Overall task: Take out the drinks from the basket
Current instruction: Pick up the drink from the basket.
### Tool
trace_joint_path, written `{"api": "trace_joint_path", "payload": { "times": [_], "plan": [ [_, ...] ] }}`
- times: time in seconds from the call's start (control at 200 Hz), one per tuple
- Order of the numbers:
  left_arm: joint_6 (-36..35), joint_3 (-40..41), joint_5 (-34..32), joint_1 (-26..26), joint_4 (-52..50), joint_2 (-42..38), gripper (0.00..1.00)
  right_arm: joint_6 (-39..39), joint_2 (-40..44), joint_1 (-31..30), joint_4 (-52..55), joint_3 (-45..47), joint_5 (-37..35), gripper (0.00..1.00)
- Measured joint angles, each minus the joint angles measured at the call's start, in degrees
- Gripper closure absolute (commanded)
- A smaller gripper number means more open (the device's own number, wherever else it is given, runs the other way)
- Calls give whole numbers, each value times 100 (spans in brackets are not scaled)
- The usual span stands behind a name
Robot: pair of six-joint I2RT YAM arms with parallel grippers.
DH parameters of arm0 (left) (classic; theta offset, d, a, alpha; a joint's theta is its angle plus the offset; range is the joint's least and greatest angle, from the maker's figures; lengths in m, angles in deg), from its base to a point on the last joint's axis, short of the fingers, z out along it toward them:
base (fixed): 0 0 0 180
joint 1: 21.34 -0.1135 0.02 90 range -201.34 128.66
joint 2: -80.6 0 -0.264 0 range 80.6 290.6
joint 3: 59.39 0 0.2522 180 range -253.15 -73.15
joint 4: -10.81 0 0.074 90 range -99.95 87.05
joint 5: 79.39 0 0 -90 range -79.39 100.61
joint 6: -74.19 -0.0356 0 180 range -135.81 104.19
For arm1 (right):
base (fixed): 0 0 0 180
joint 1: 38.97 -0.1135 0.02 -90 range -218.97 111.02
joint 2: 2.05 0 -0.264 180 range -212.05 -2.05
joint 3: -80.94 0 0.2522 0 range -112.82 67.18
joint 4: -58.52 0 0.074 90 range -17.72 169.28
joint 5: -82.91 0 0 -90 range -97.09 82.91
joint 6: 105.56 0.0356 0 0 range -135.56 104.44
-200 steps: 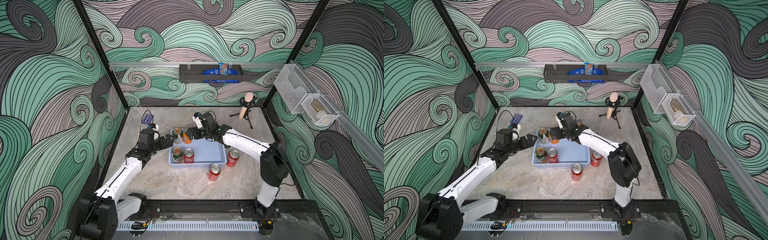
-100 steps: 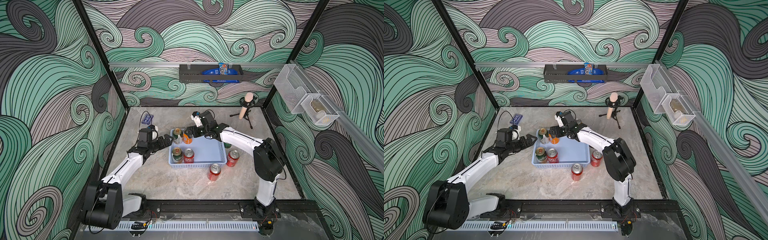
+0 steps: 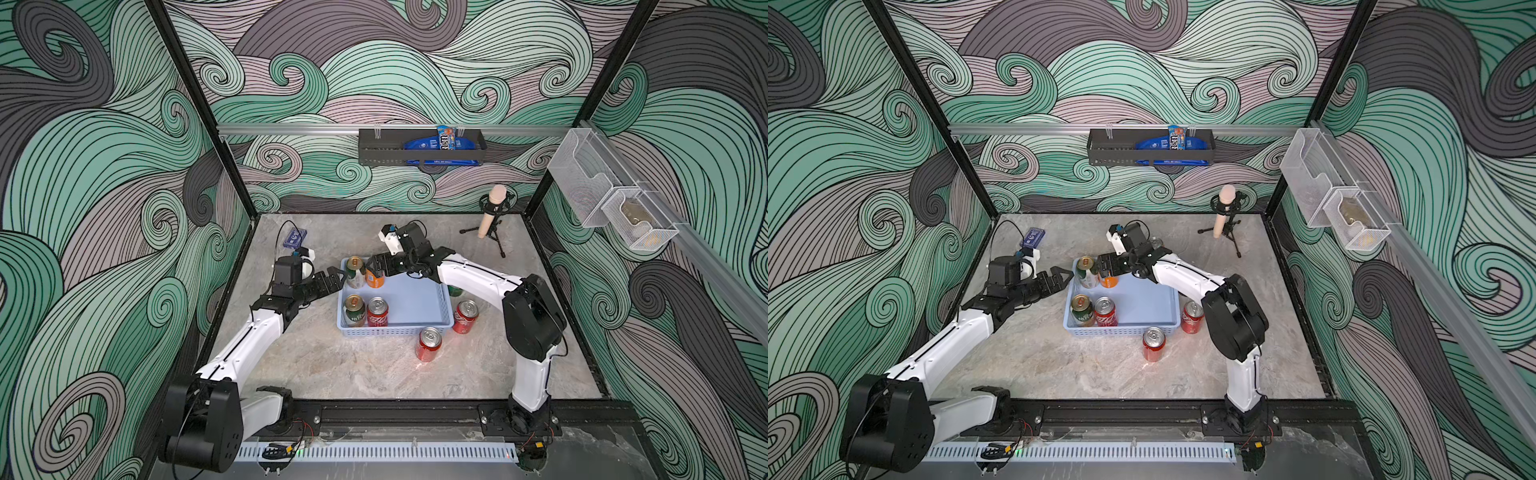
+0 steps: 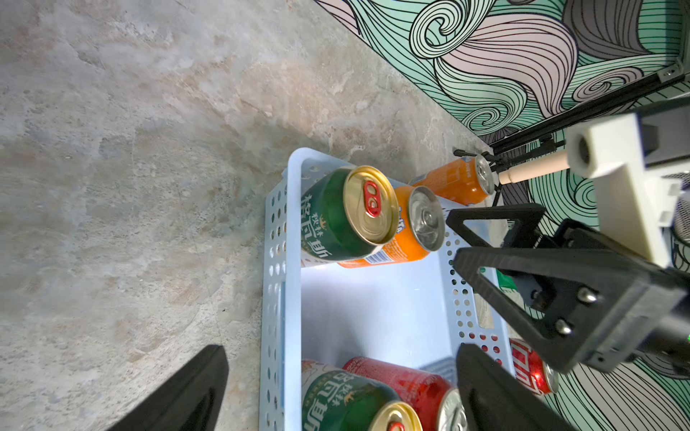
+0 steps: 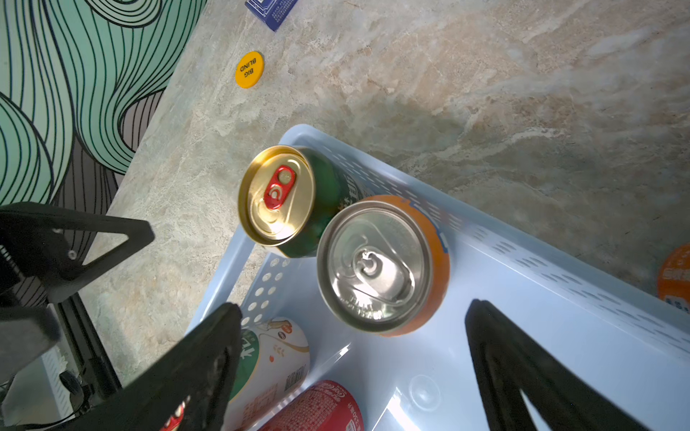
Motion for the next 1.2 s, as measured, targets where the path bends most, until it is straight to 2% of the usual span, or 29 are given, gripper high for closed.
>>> {"api": "trace_joint_path", "payload": {
  "times": [0.7,1.201],
  "plan": [
    [0,0,55,0,7,-105,2,42,-778,-48,-13,-514,-404,10],
    [0,0,57,0,7,-109,2,46,-649,-85,-138,-267,-708,12]
  ]
}}
